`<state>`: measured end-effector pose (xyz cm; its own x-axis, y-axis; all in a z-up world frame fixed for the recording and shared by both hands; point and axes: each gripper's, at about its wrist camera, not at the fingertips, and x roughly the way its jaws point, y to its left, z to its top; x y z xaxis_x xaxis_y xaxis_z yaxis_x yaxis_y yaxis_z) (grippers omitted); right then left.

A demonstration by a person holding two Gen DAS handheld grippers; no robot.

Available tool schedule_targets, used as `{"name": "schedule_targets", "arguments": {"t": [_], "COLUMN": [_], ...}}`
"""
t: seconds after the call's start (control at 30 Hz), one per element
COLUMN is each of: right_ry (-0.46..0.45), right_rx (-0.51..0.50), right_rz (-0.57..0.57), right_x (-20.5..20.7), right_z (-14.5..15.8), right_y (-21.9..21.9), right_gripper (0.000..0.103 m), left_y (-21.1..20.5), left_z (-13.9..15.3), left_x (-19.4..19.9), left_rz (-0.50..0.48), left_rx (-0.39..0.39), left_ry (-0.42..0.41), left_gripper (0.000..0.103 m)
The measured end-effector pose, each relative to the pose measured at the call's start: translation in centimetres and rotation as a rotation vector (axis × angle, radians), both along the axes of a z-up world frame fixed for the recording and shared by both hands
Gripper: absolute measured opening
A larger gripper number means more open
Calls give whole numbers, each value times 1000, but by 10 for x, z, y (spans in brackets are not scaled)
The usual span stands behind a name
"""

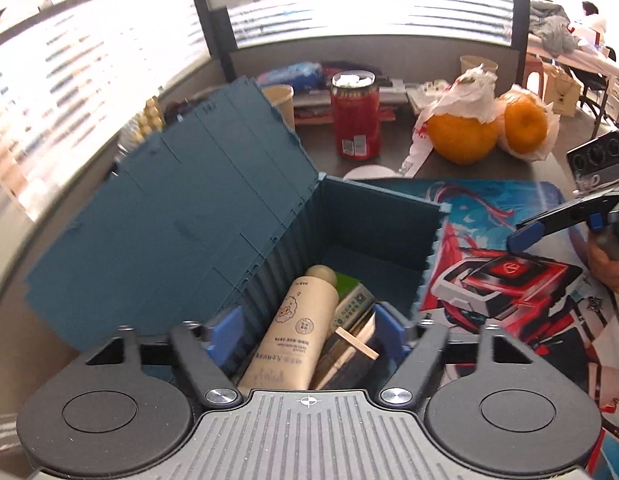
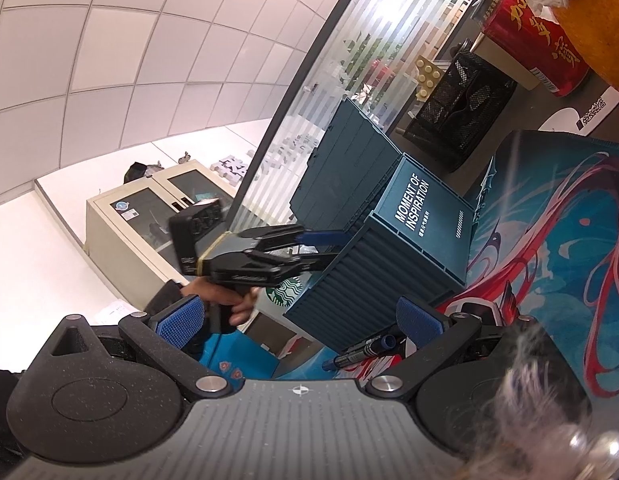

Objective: Organize rigid objects
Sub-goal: 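Carry the beige lotion tube into the teal box and release it, then move the right gripper to the items lying beside the teal box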

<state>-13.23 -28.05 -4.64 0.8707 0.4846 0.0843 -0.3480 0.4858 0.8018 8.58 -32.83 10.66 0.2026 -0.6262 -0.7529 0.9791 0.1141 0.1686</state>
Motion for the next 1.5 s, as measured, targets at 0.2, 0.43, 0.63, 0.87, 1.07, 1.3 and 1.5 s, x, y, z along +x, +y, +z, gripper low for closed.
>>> {"name": "schedule_targets", "arguments": {"t": [0.2, 0.43, 0.63, 0.87, 1.07, 1.3, 1.5], "right_ry": [16, 70, 170, 241, 331, 354, 365], "right_rx": [-37, -149, -338, -620, -802, -1042, -1034], "right_rz": [-9, -18, -62, -91, -106, -143, -158], "right_x": [2, 19, 31, 76, 50, 86, 94], "right_z": [4, 15, 28, 39, 32, 36, 33], "right_y": [46, 84, 88, 42, 1, 62, 61], "right_gripper": [103, 103, 103, 103, 100, 80, 79], "left_y": [41, 101, 158, 197, 226, 254, 261], "left_z": [23, 21, -9, -38, -53, -73, -89], "left_x": [-23, -41, -55, -84, -94, -85, -83], "left_rz": [62, 271, 511, 649, 711, 799, 850], "left_rx": [-91, -228, -384, -417, -462, -532, -531], "left_ry": [-55, -13, 97, 24, 24, 105, 153], "left_gripper": [100, 103, 103, 103, 103, 103, 103]}}
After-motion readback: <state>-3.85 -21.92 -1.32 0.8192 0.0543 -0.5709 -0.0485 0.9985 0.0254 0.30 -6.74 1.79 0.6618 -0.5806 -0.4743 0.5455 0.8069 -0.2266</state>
